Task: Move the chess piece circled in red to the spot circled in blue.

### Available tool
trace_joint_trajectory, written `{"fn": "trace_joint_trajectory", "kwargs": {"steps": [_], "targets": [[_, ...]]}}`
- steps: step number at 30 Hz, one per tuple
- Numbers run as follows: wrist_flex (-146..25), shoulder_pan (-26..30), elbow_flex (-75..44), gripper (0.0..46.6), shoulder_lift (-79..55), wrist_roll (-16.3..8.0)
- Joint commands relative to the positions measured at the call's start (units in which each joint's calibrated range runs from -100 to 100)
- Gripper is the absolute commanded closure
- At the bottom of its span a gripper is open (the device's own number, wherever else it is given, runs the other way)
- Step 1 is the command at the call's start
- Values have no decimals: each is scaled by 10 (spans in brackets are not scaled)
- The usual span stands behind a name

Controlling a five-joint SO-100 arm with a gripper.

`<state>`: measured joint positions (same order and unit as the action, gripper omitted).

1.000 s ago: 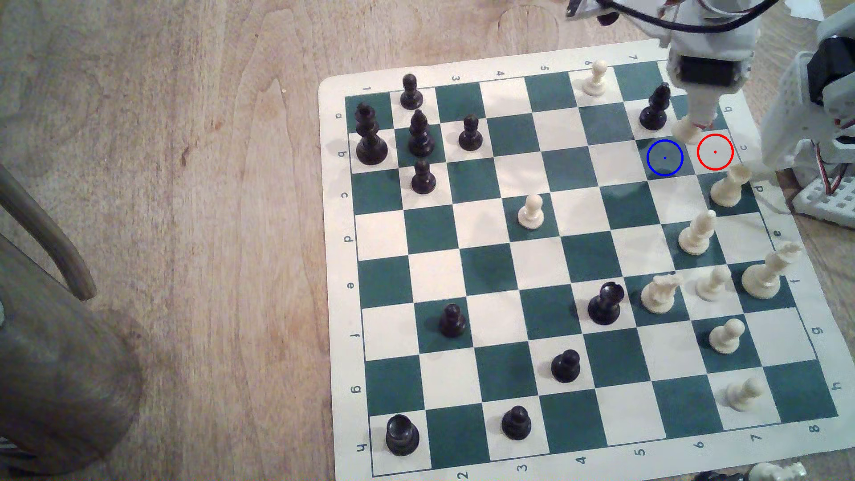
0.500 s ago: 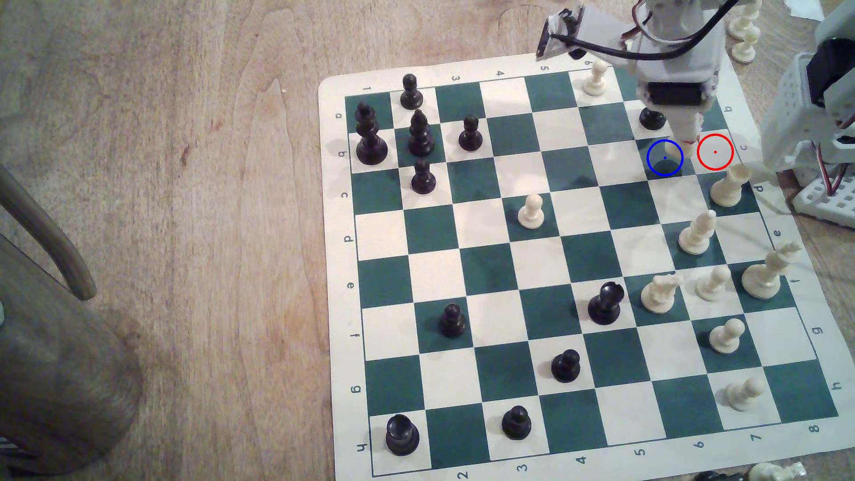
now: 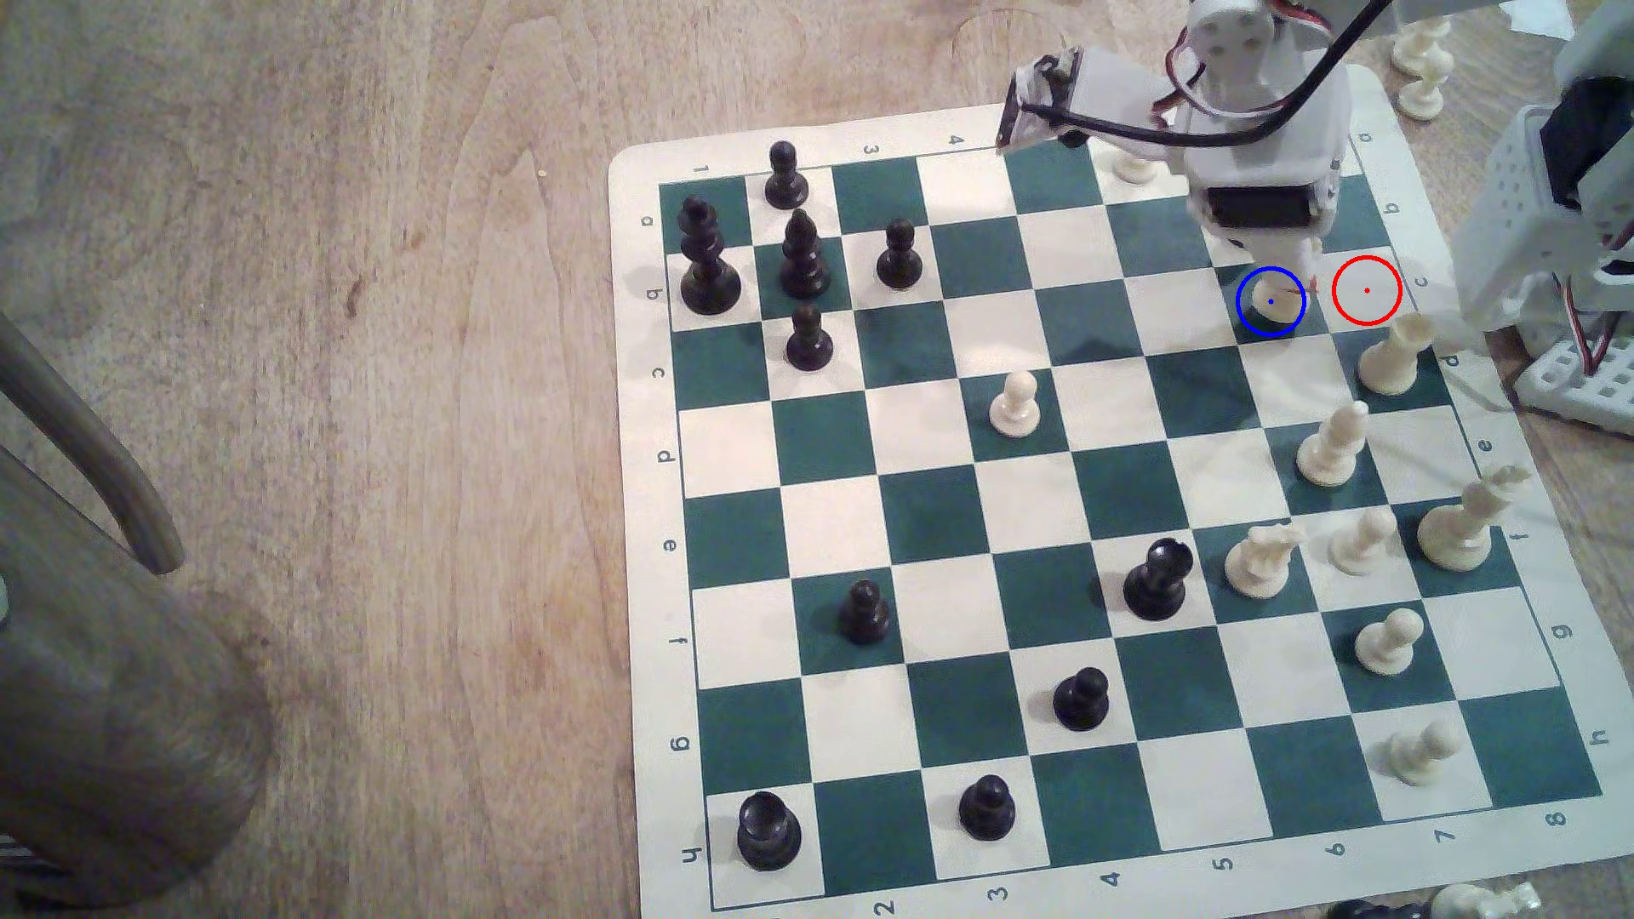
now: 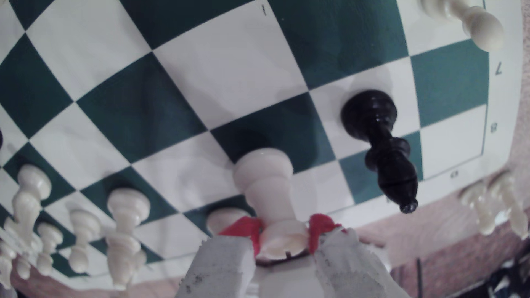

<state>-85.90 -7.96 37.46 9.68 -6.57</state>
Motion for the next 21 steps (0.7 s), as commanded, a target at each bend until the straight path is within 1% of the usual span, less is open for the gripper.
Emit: {"fn": "trace_joint_trajectory", "kwargs": {"steps": [1,21], "targets": [[1,-1,-30,464,-8,0],[22,-5,-44,463,-34,-1]]}}
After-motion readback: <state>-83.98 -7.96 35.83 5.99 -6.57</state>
